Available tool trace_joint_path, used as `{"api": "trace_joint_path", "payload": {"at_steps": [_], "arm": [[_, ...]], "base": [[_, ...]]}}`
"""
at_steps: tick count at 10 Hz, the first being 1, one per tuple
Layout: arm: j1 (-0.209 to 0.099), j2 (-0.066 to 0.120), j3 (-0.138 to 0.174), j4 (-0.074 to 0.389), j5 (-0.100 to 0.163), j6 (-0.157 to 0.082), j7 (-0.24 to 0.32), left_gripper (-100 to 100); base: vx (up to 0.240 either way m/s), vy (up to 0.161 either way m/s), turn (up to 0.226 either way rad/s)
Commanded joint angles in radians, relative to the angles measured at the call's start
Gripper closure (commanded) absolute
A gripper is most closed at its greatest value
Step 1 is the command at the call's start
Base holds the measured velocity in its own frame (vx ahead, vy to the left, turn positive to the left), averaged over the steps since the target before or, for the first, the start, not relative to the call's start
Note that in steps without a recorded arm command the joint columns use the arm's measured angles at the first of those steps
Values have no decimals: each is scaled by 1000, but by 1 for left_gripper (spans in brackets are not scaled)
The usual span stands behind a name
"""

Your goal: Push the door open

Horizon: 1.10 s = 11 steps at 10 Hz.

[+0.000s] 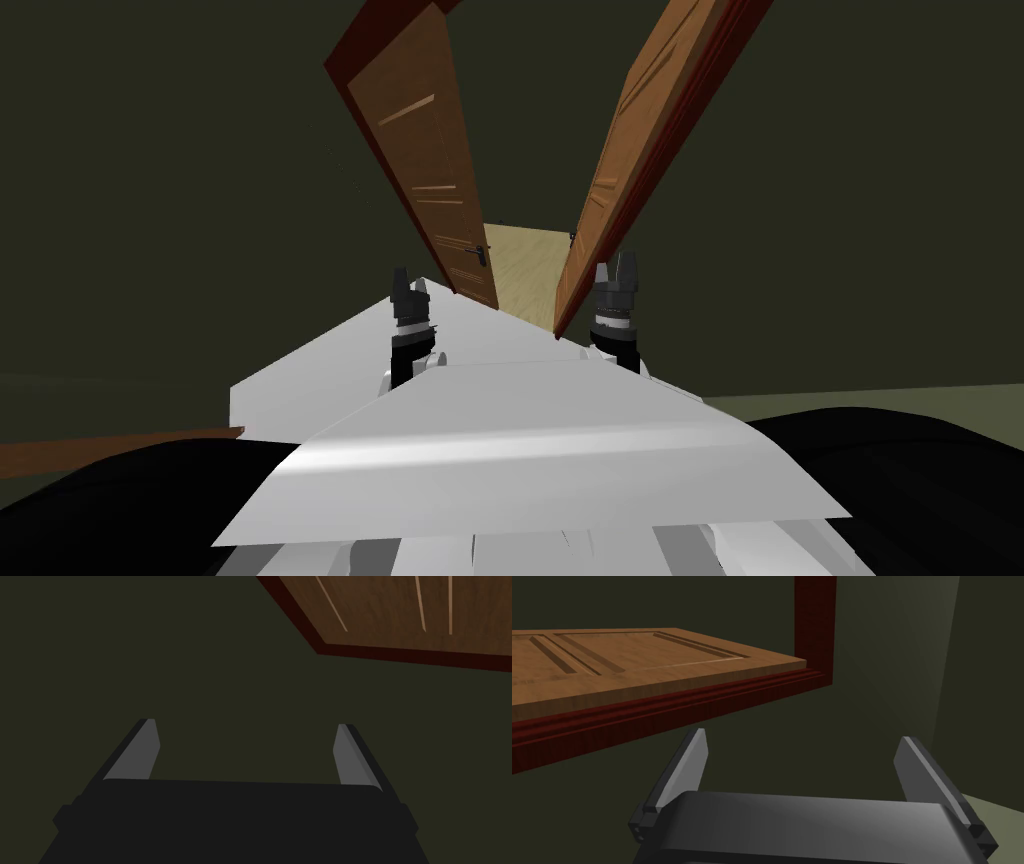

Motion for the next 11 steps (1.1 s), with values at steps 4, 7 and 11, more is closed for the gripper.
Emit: {"api": "trace_joint_path", "payload": {"at_steps": [4,7,11], "arm": [[-67,25,-22,106,1,0,23,-100],[-109,39,-36,172,2,0,38,-100],[-180,57,-59,285,3,0,63,-100]], "base": [[80,77,-20],[58,93,-15],[79,81,-20]]}}
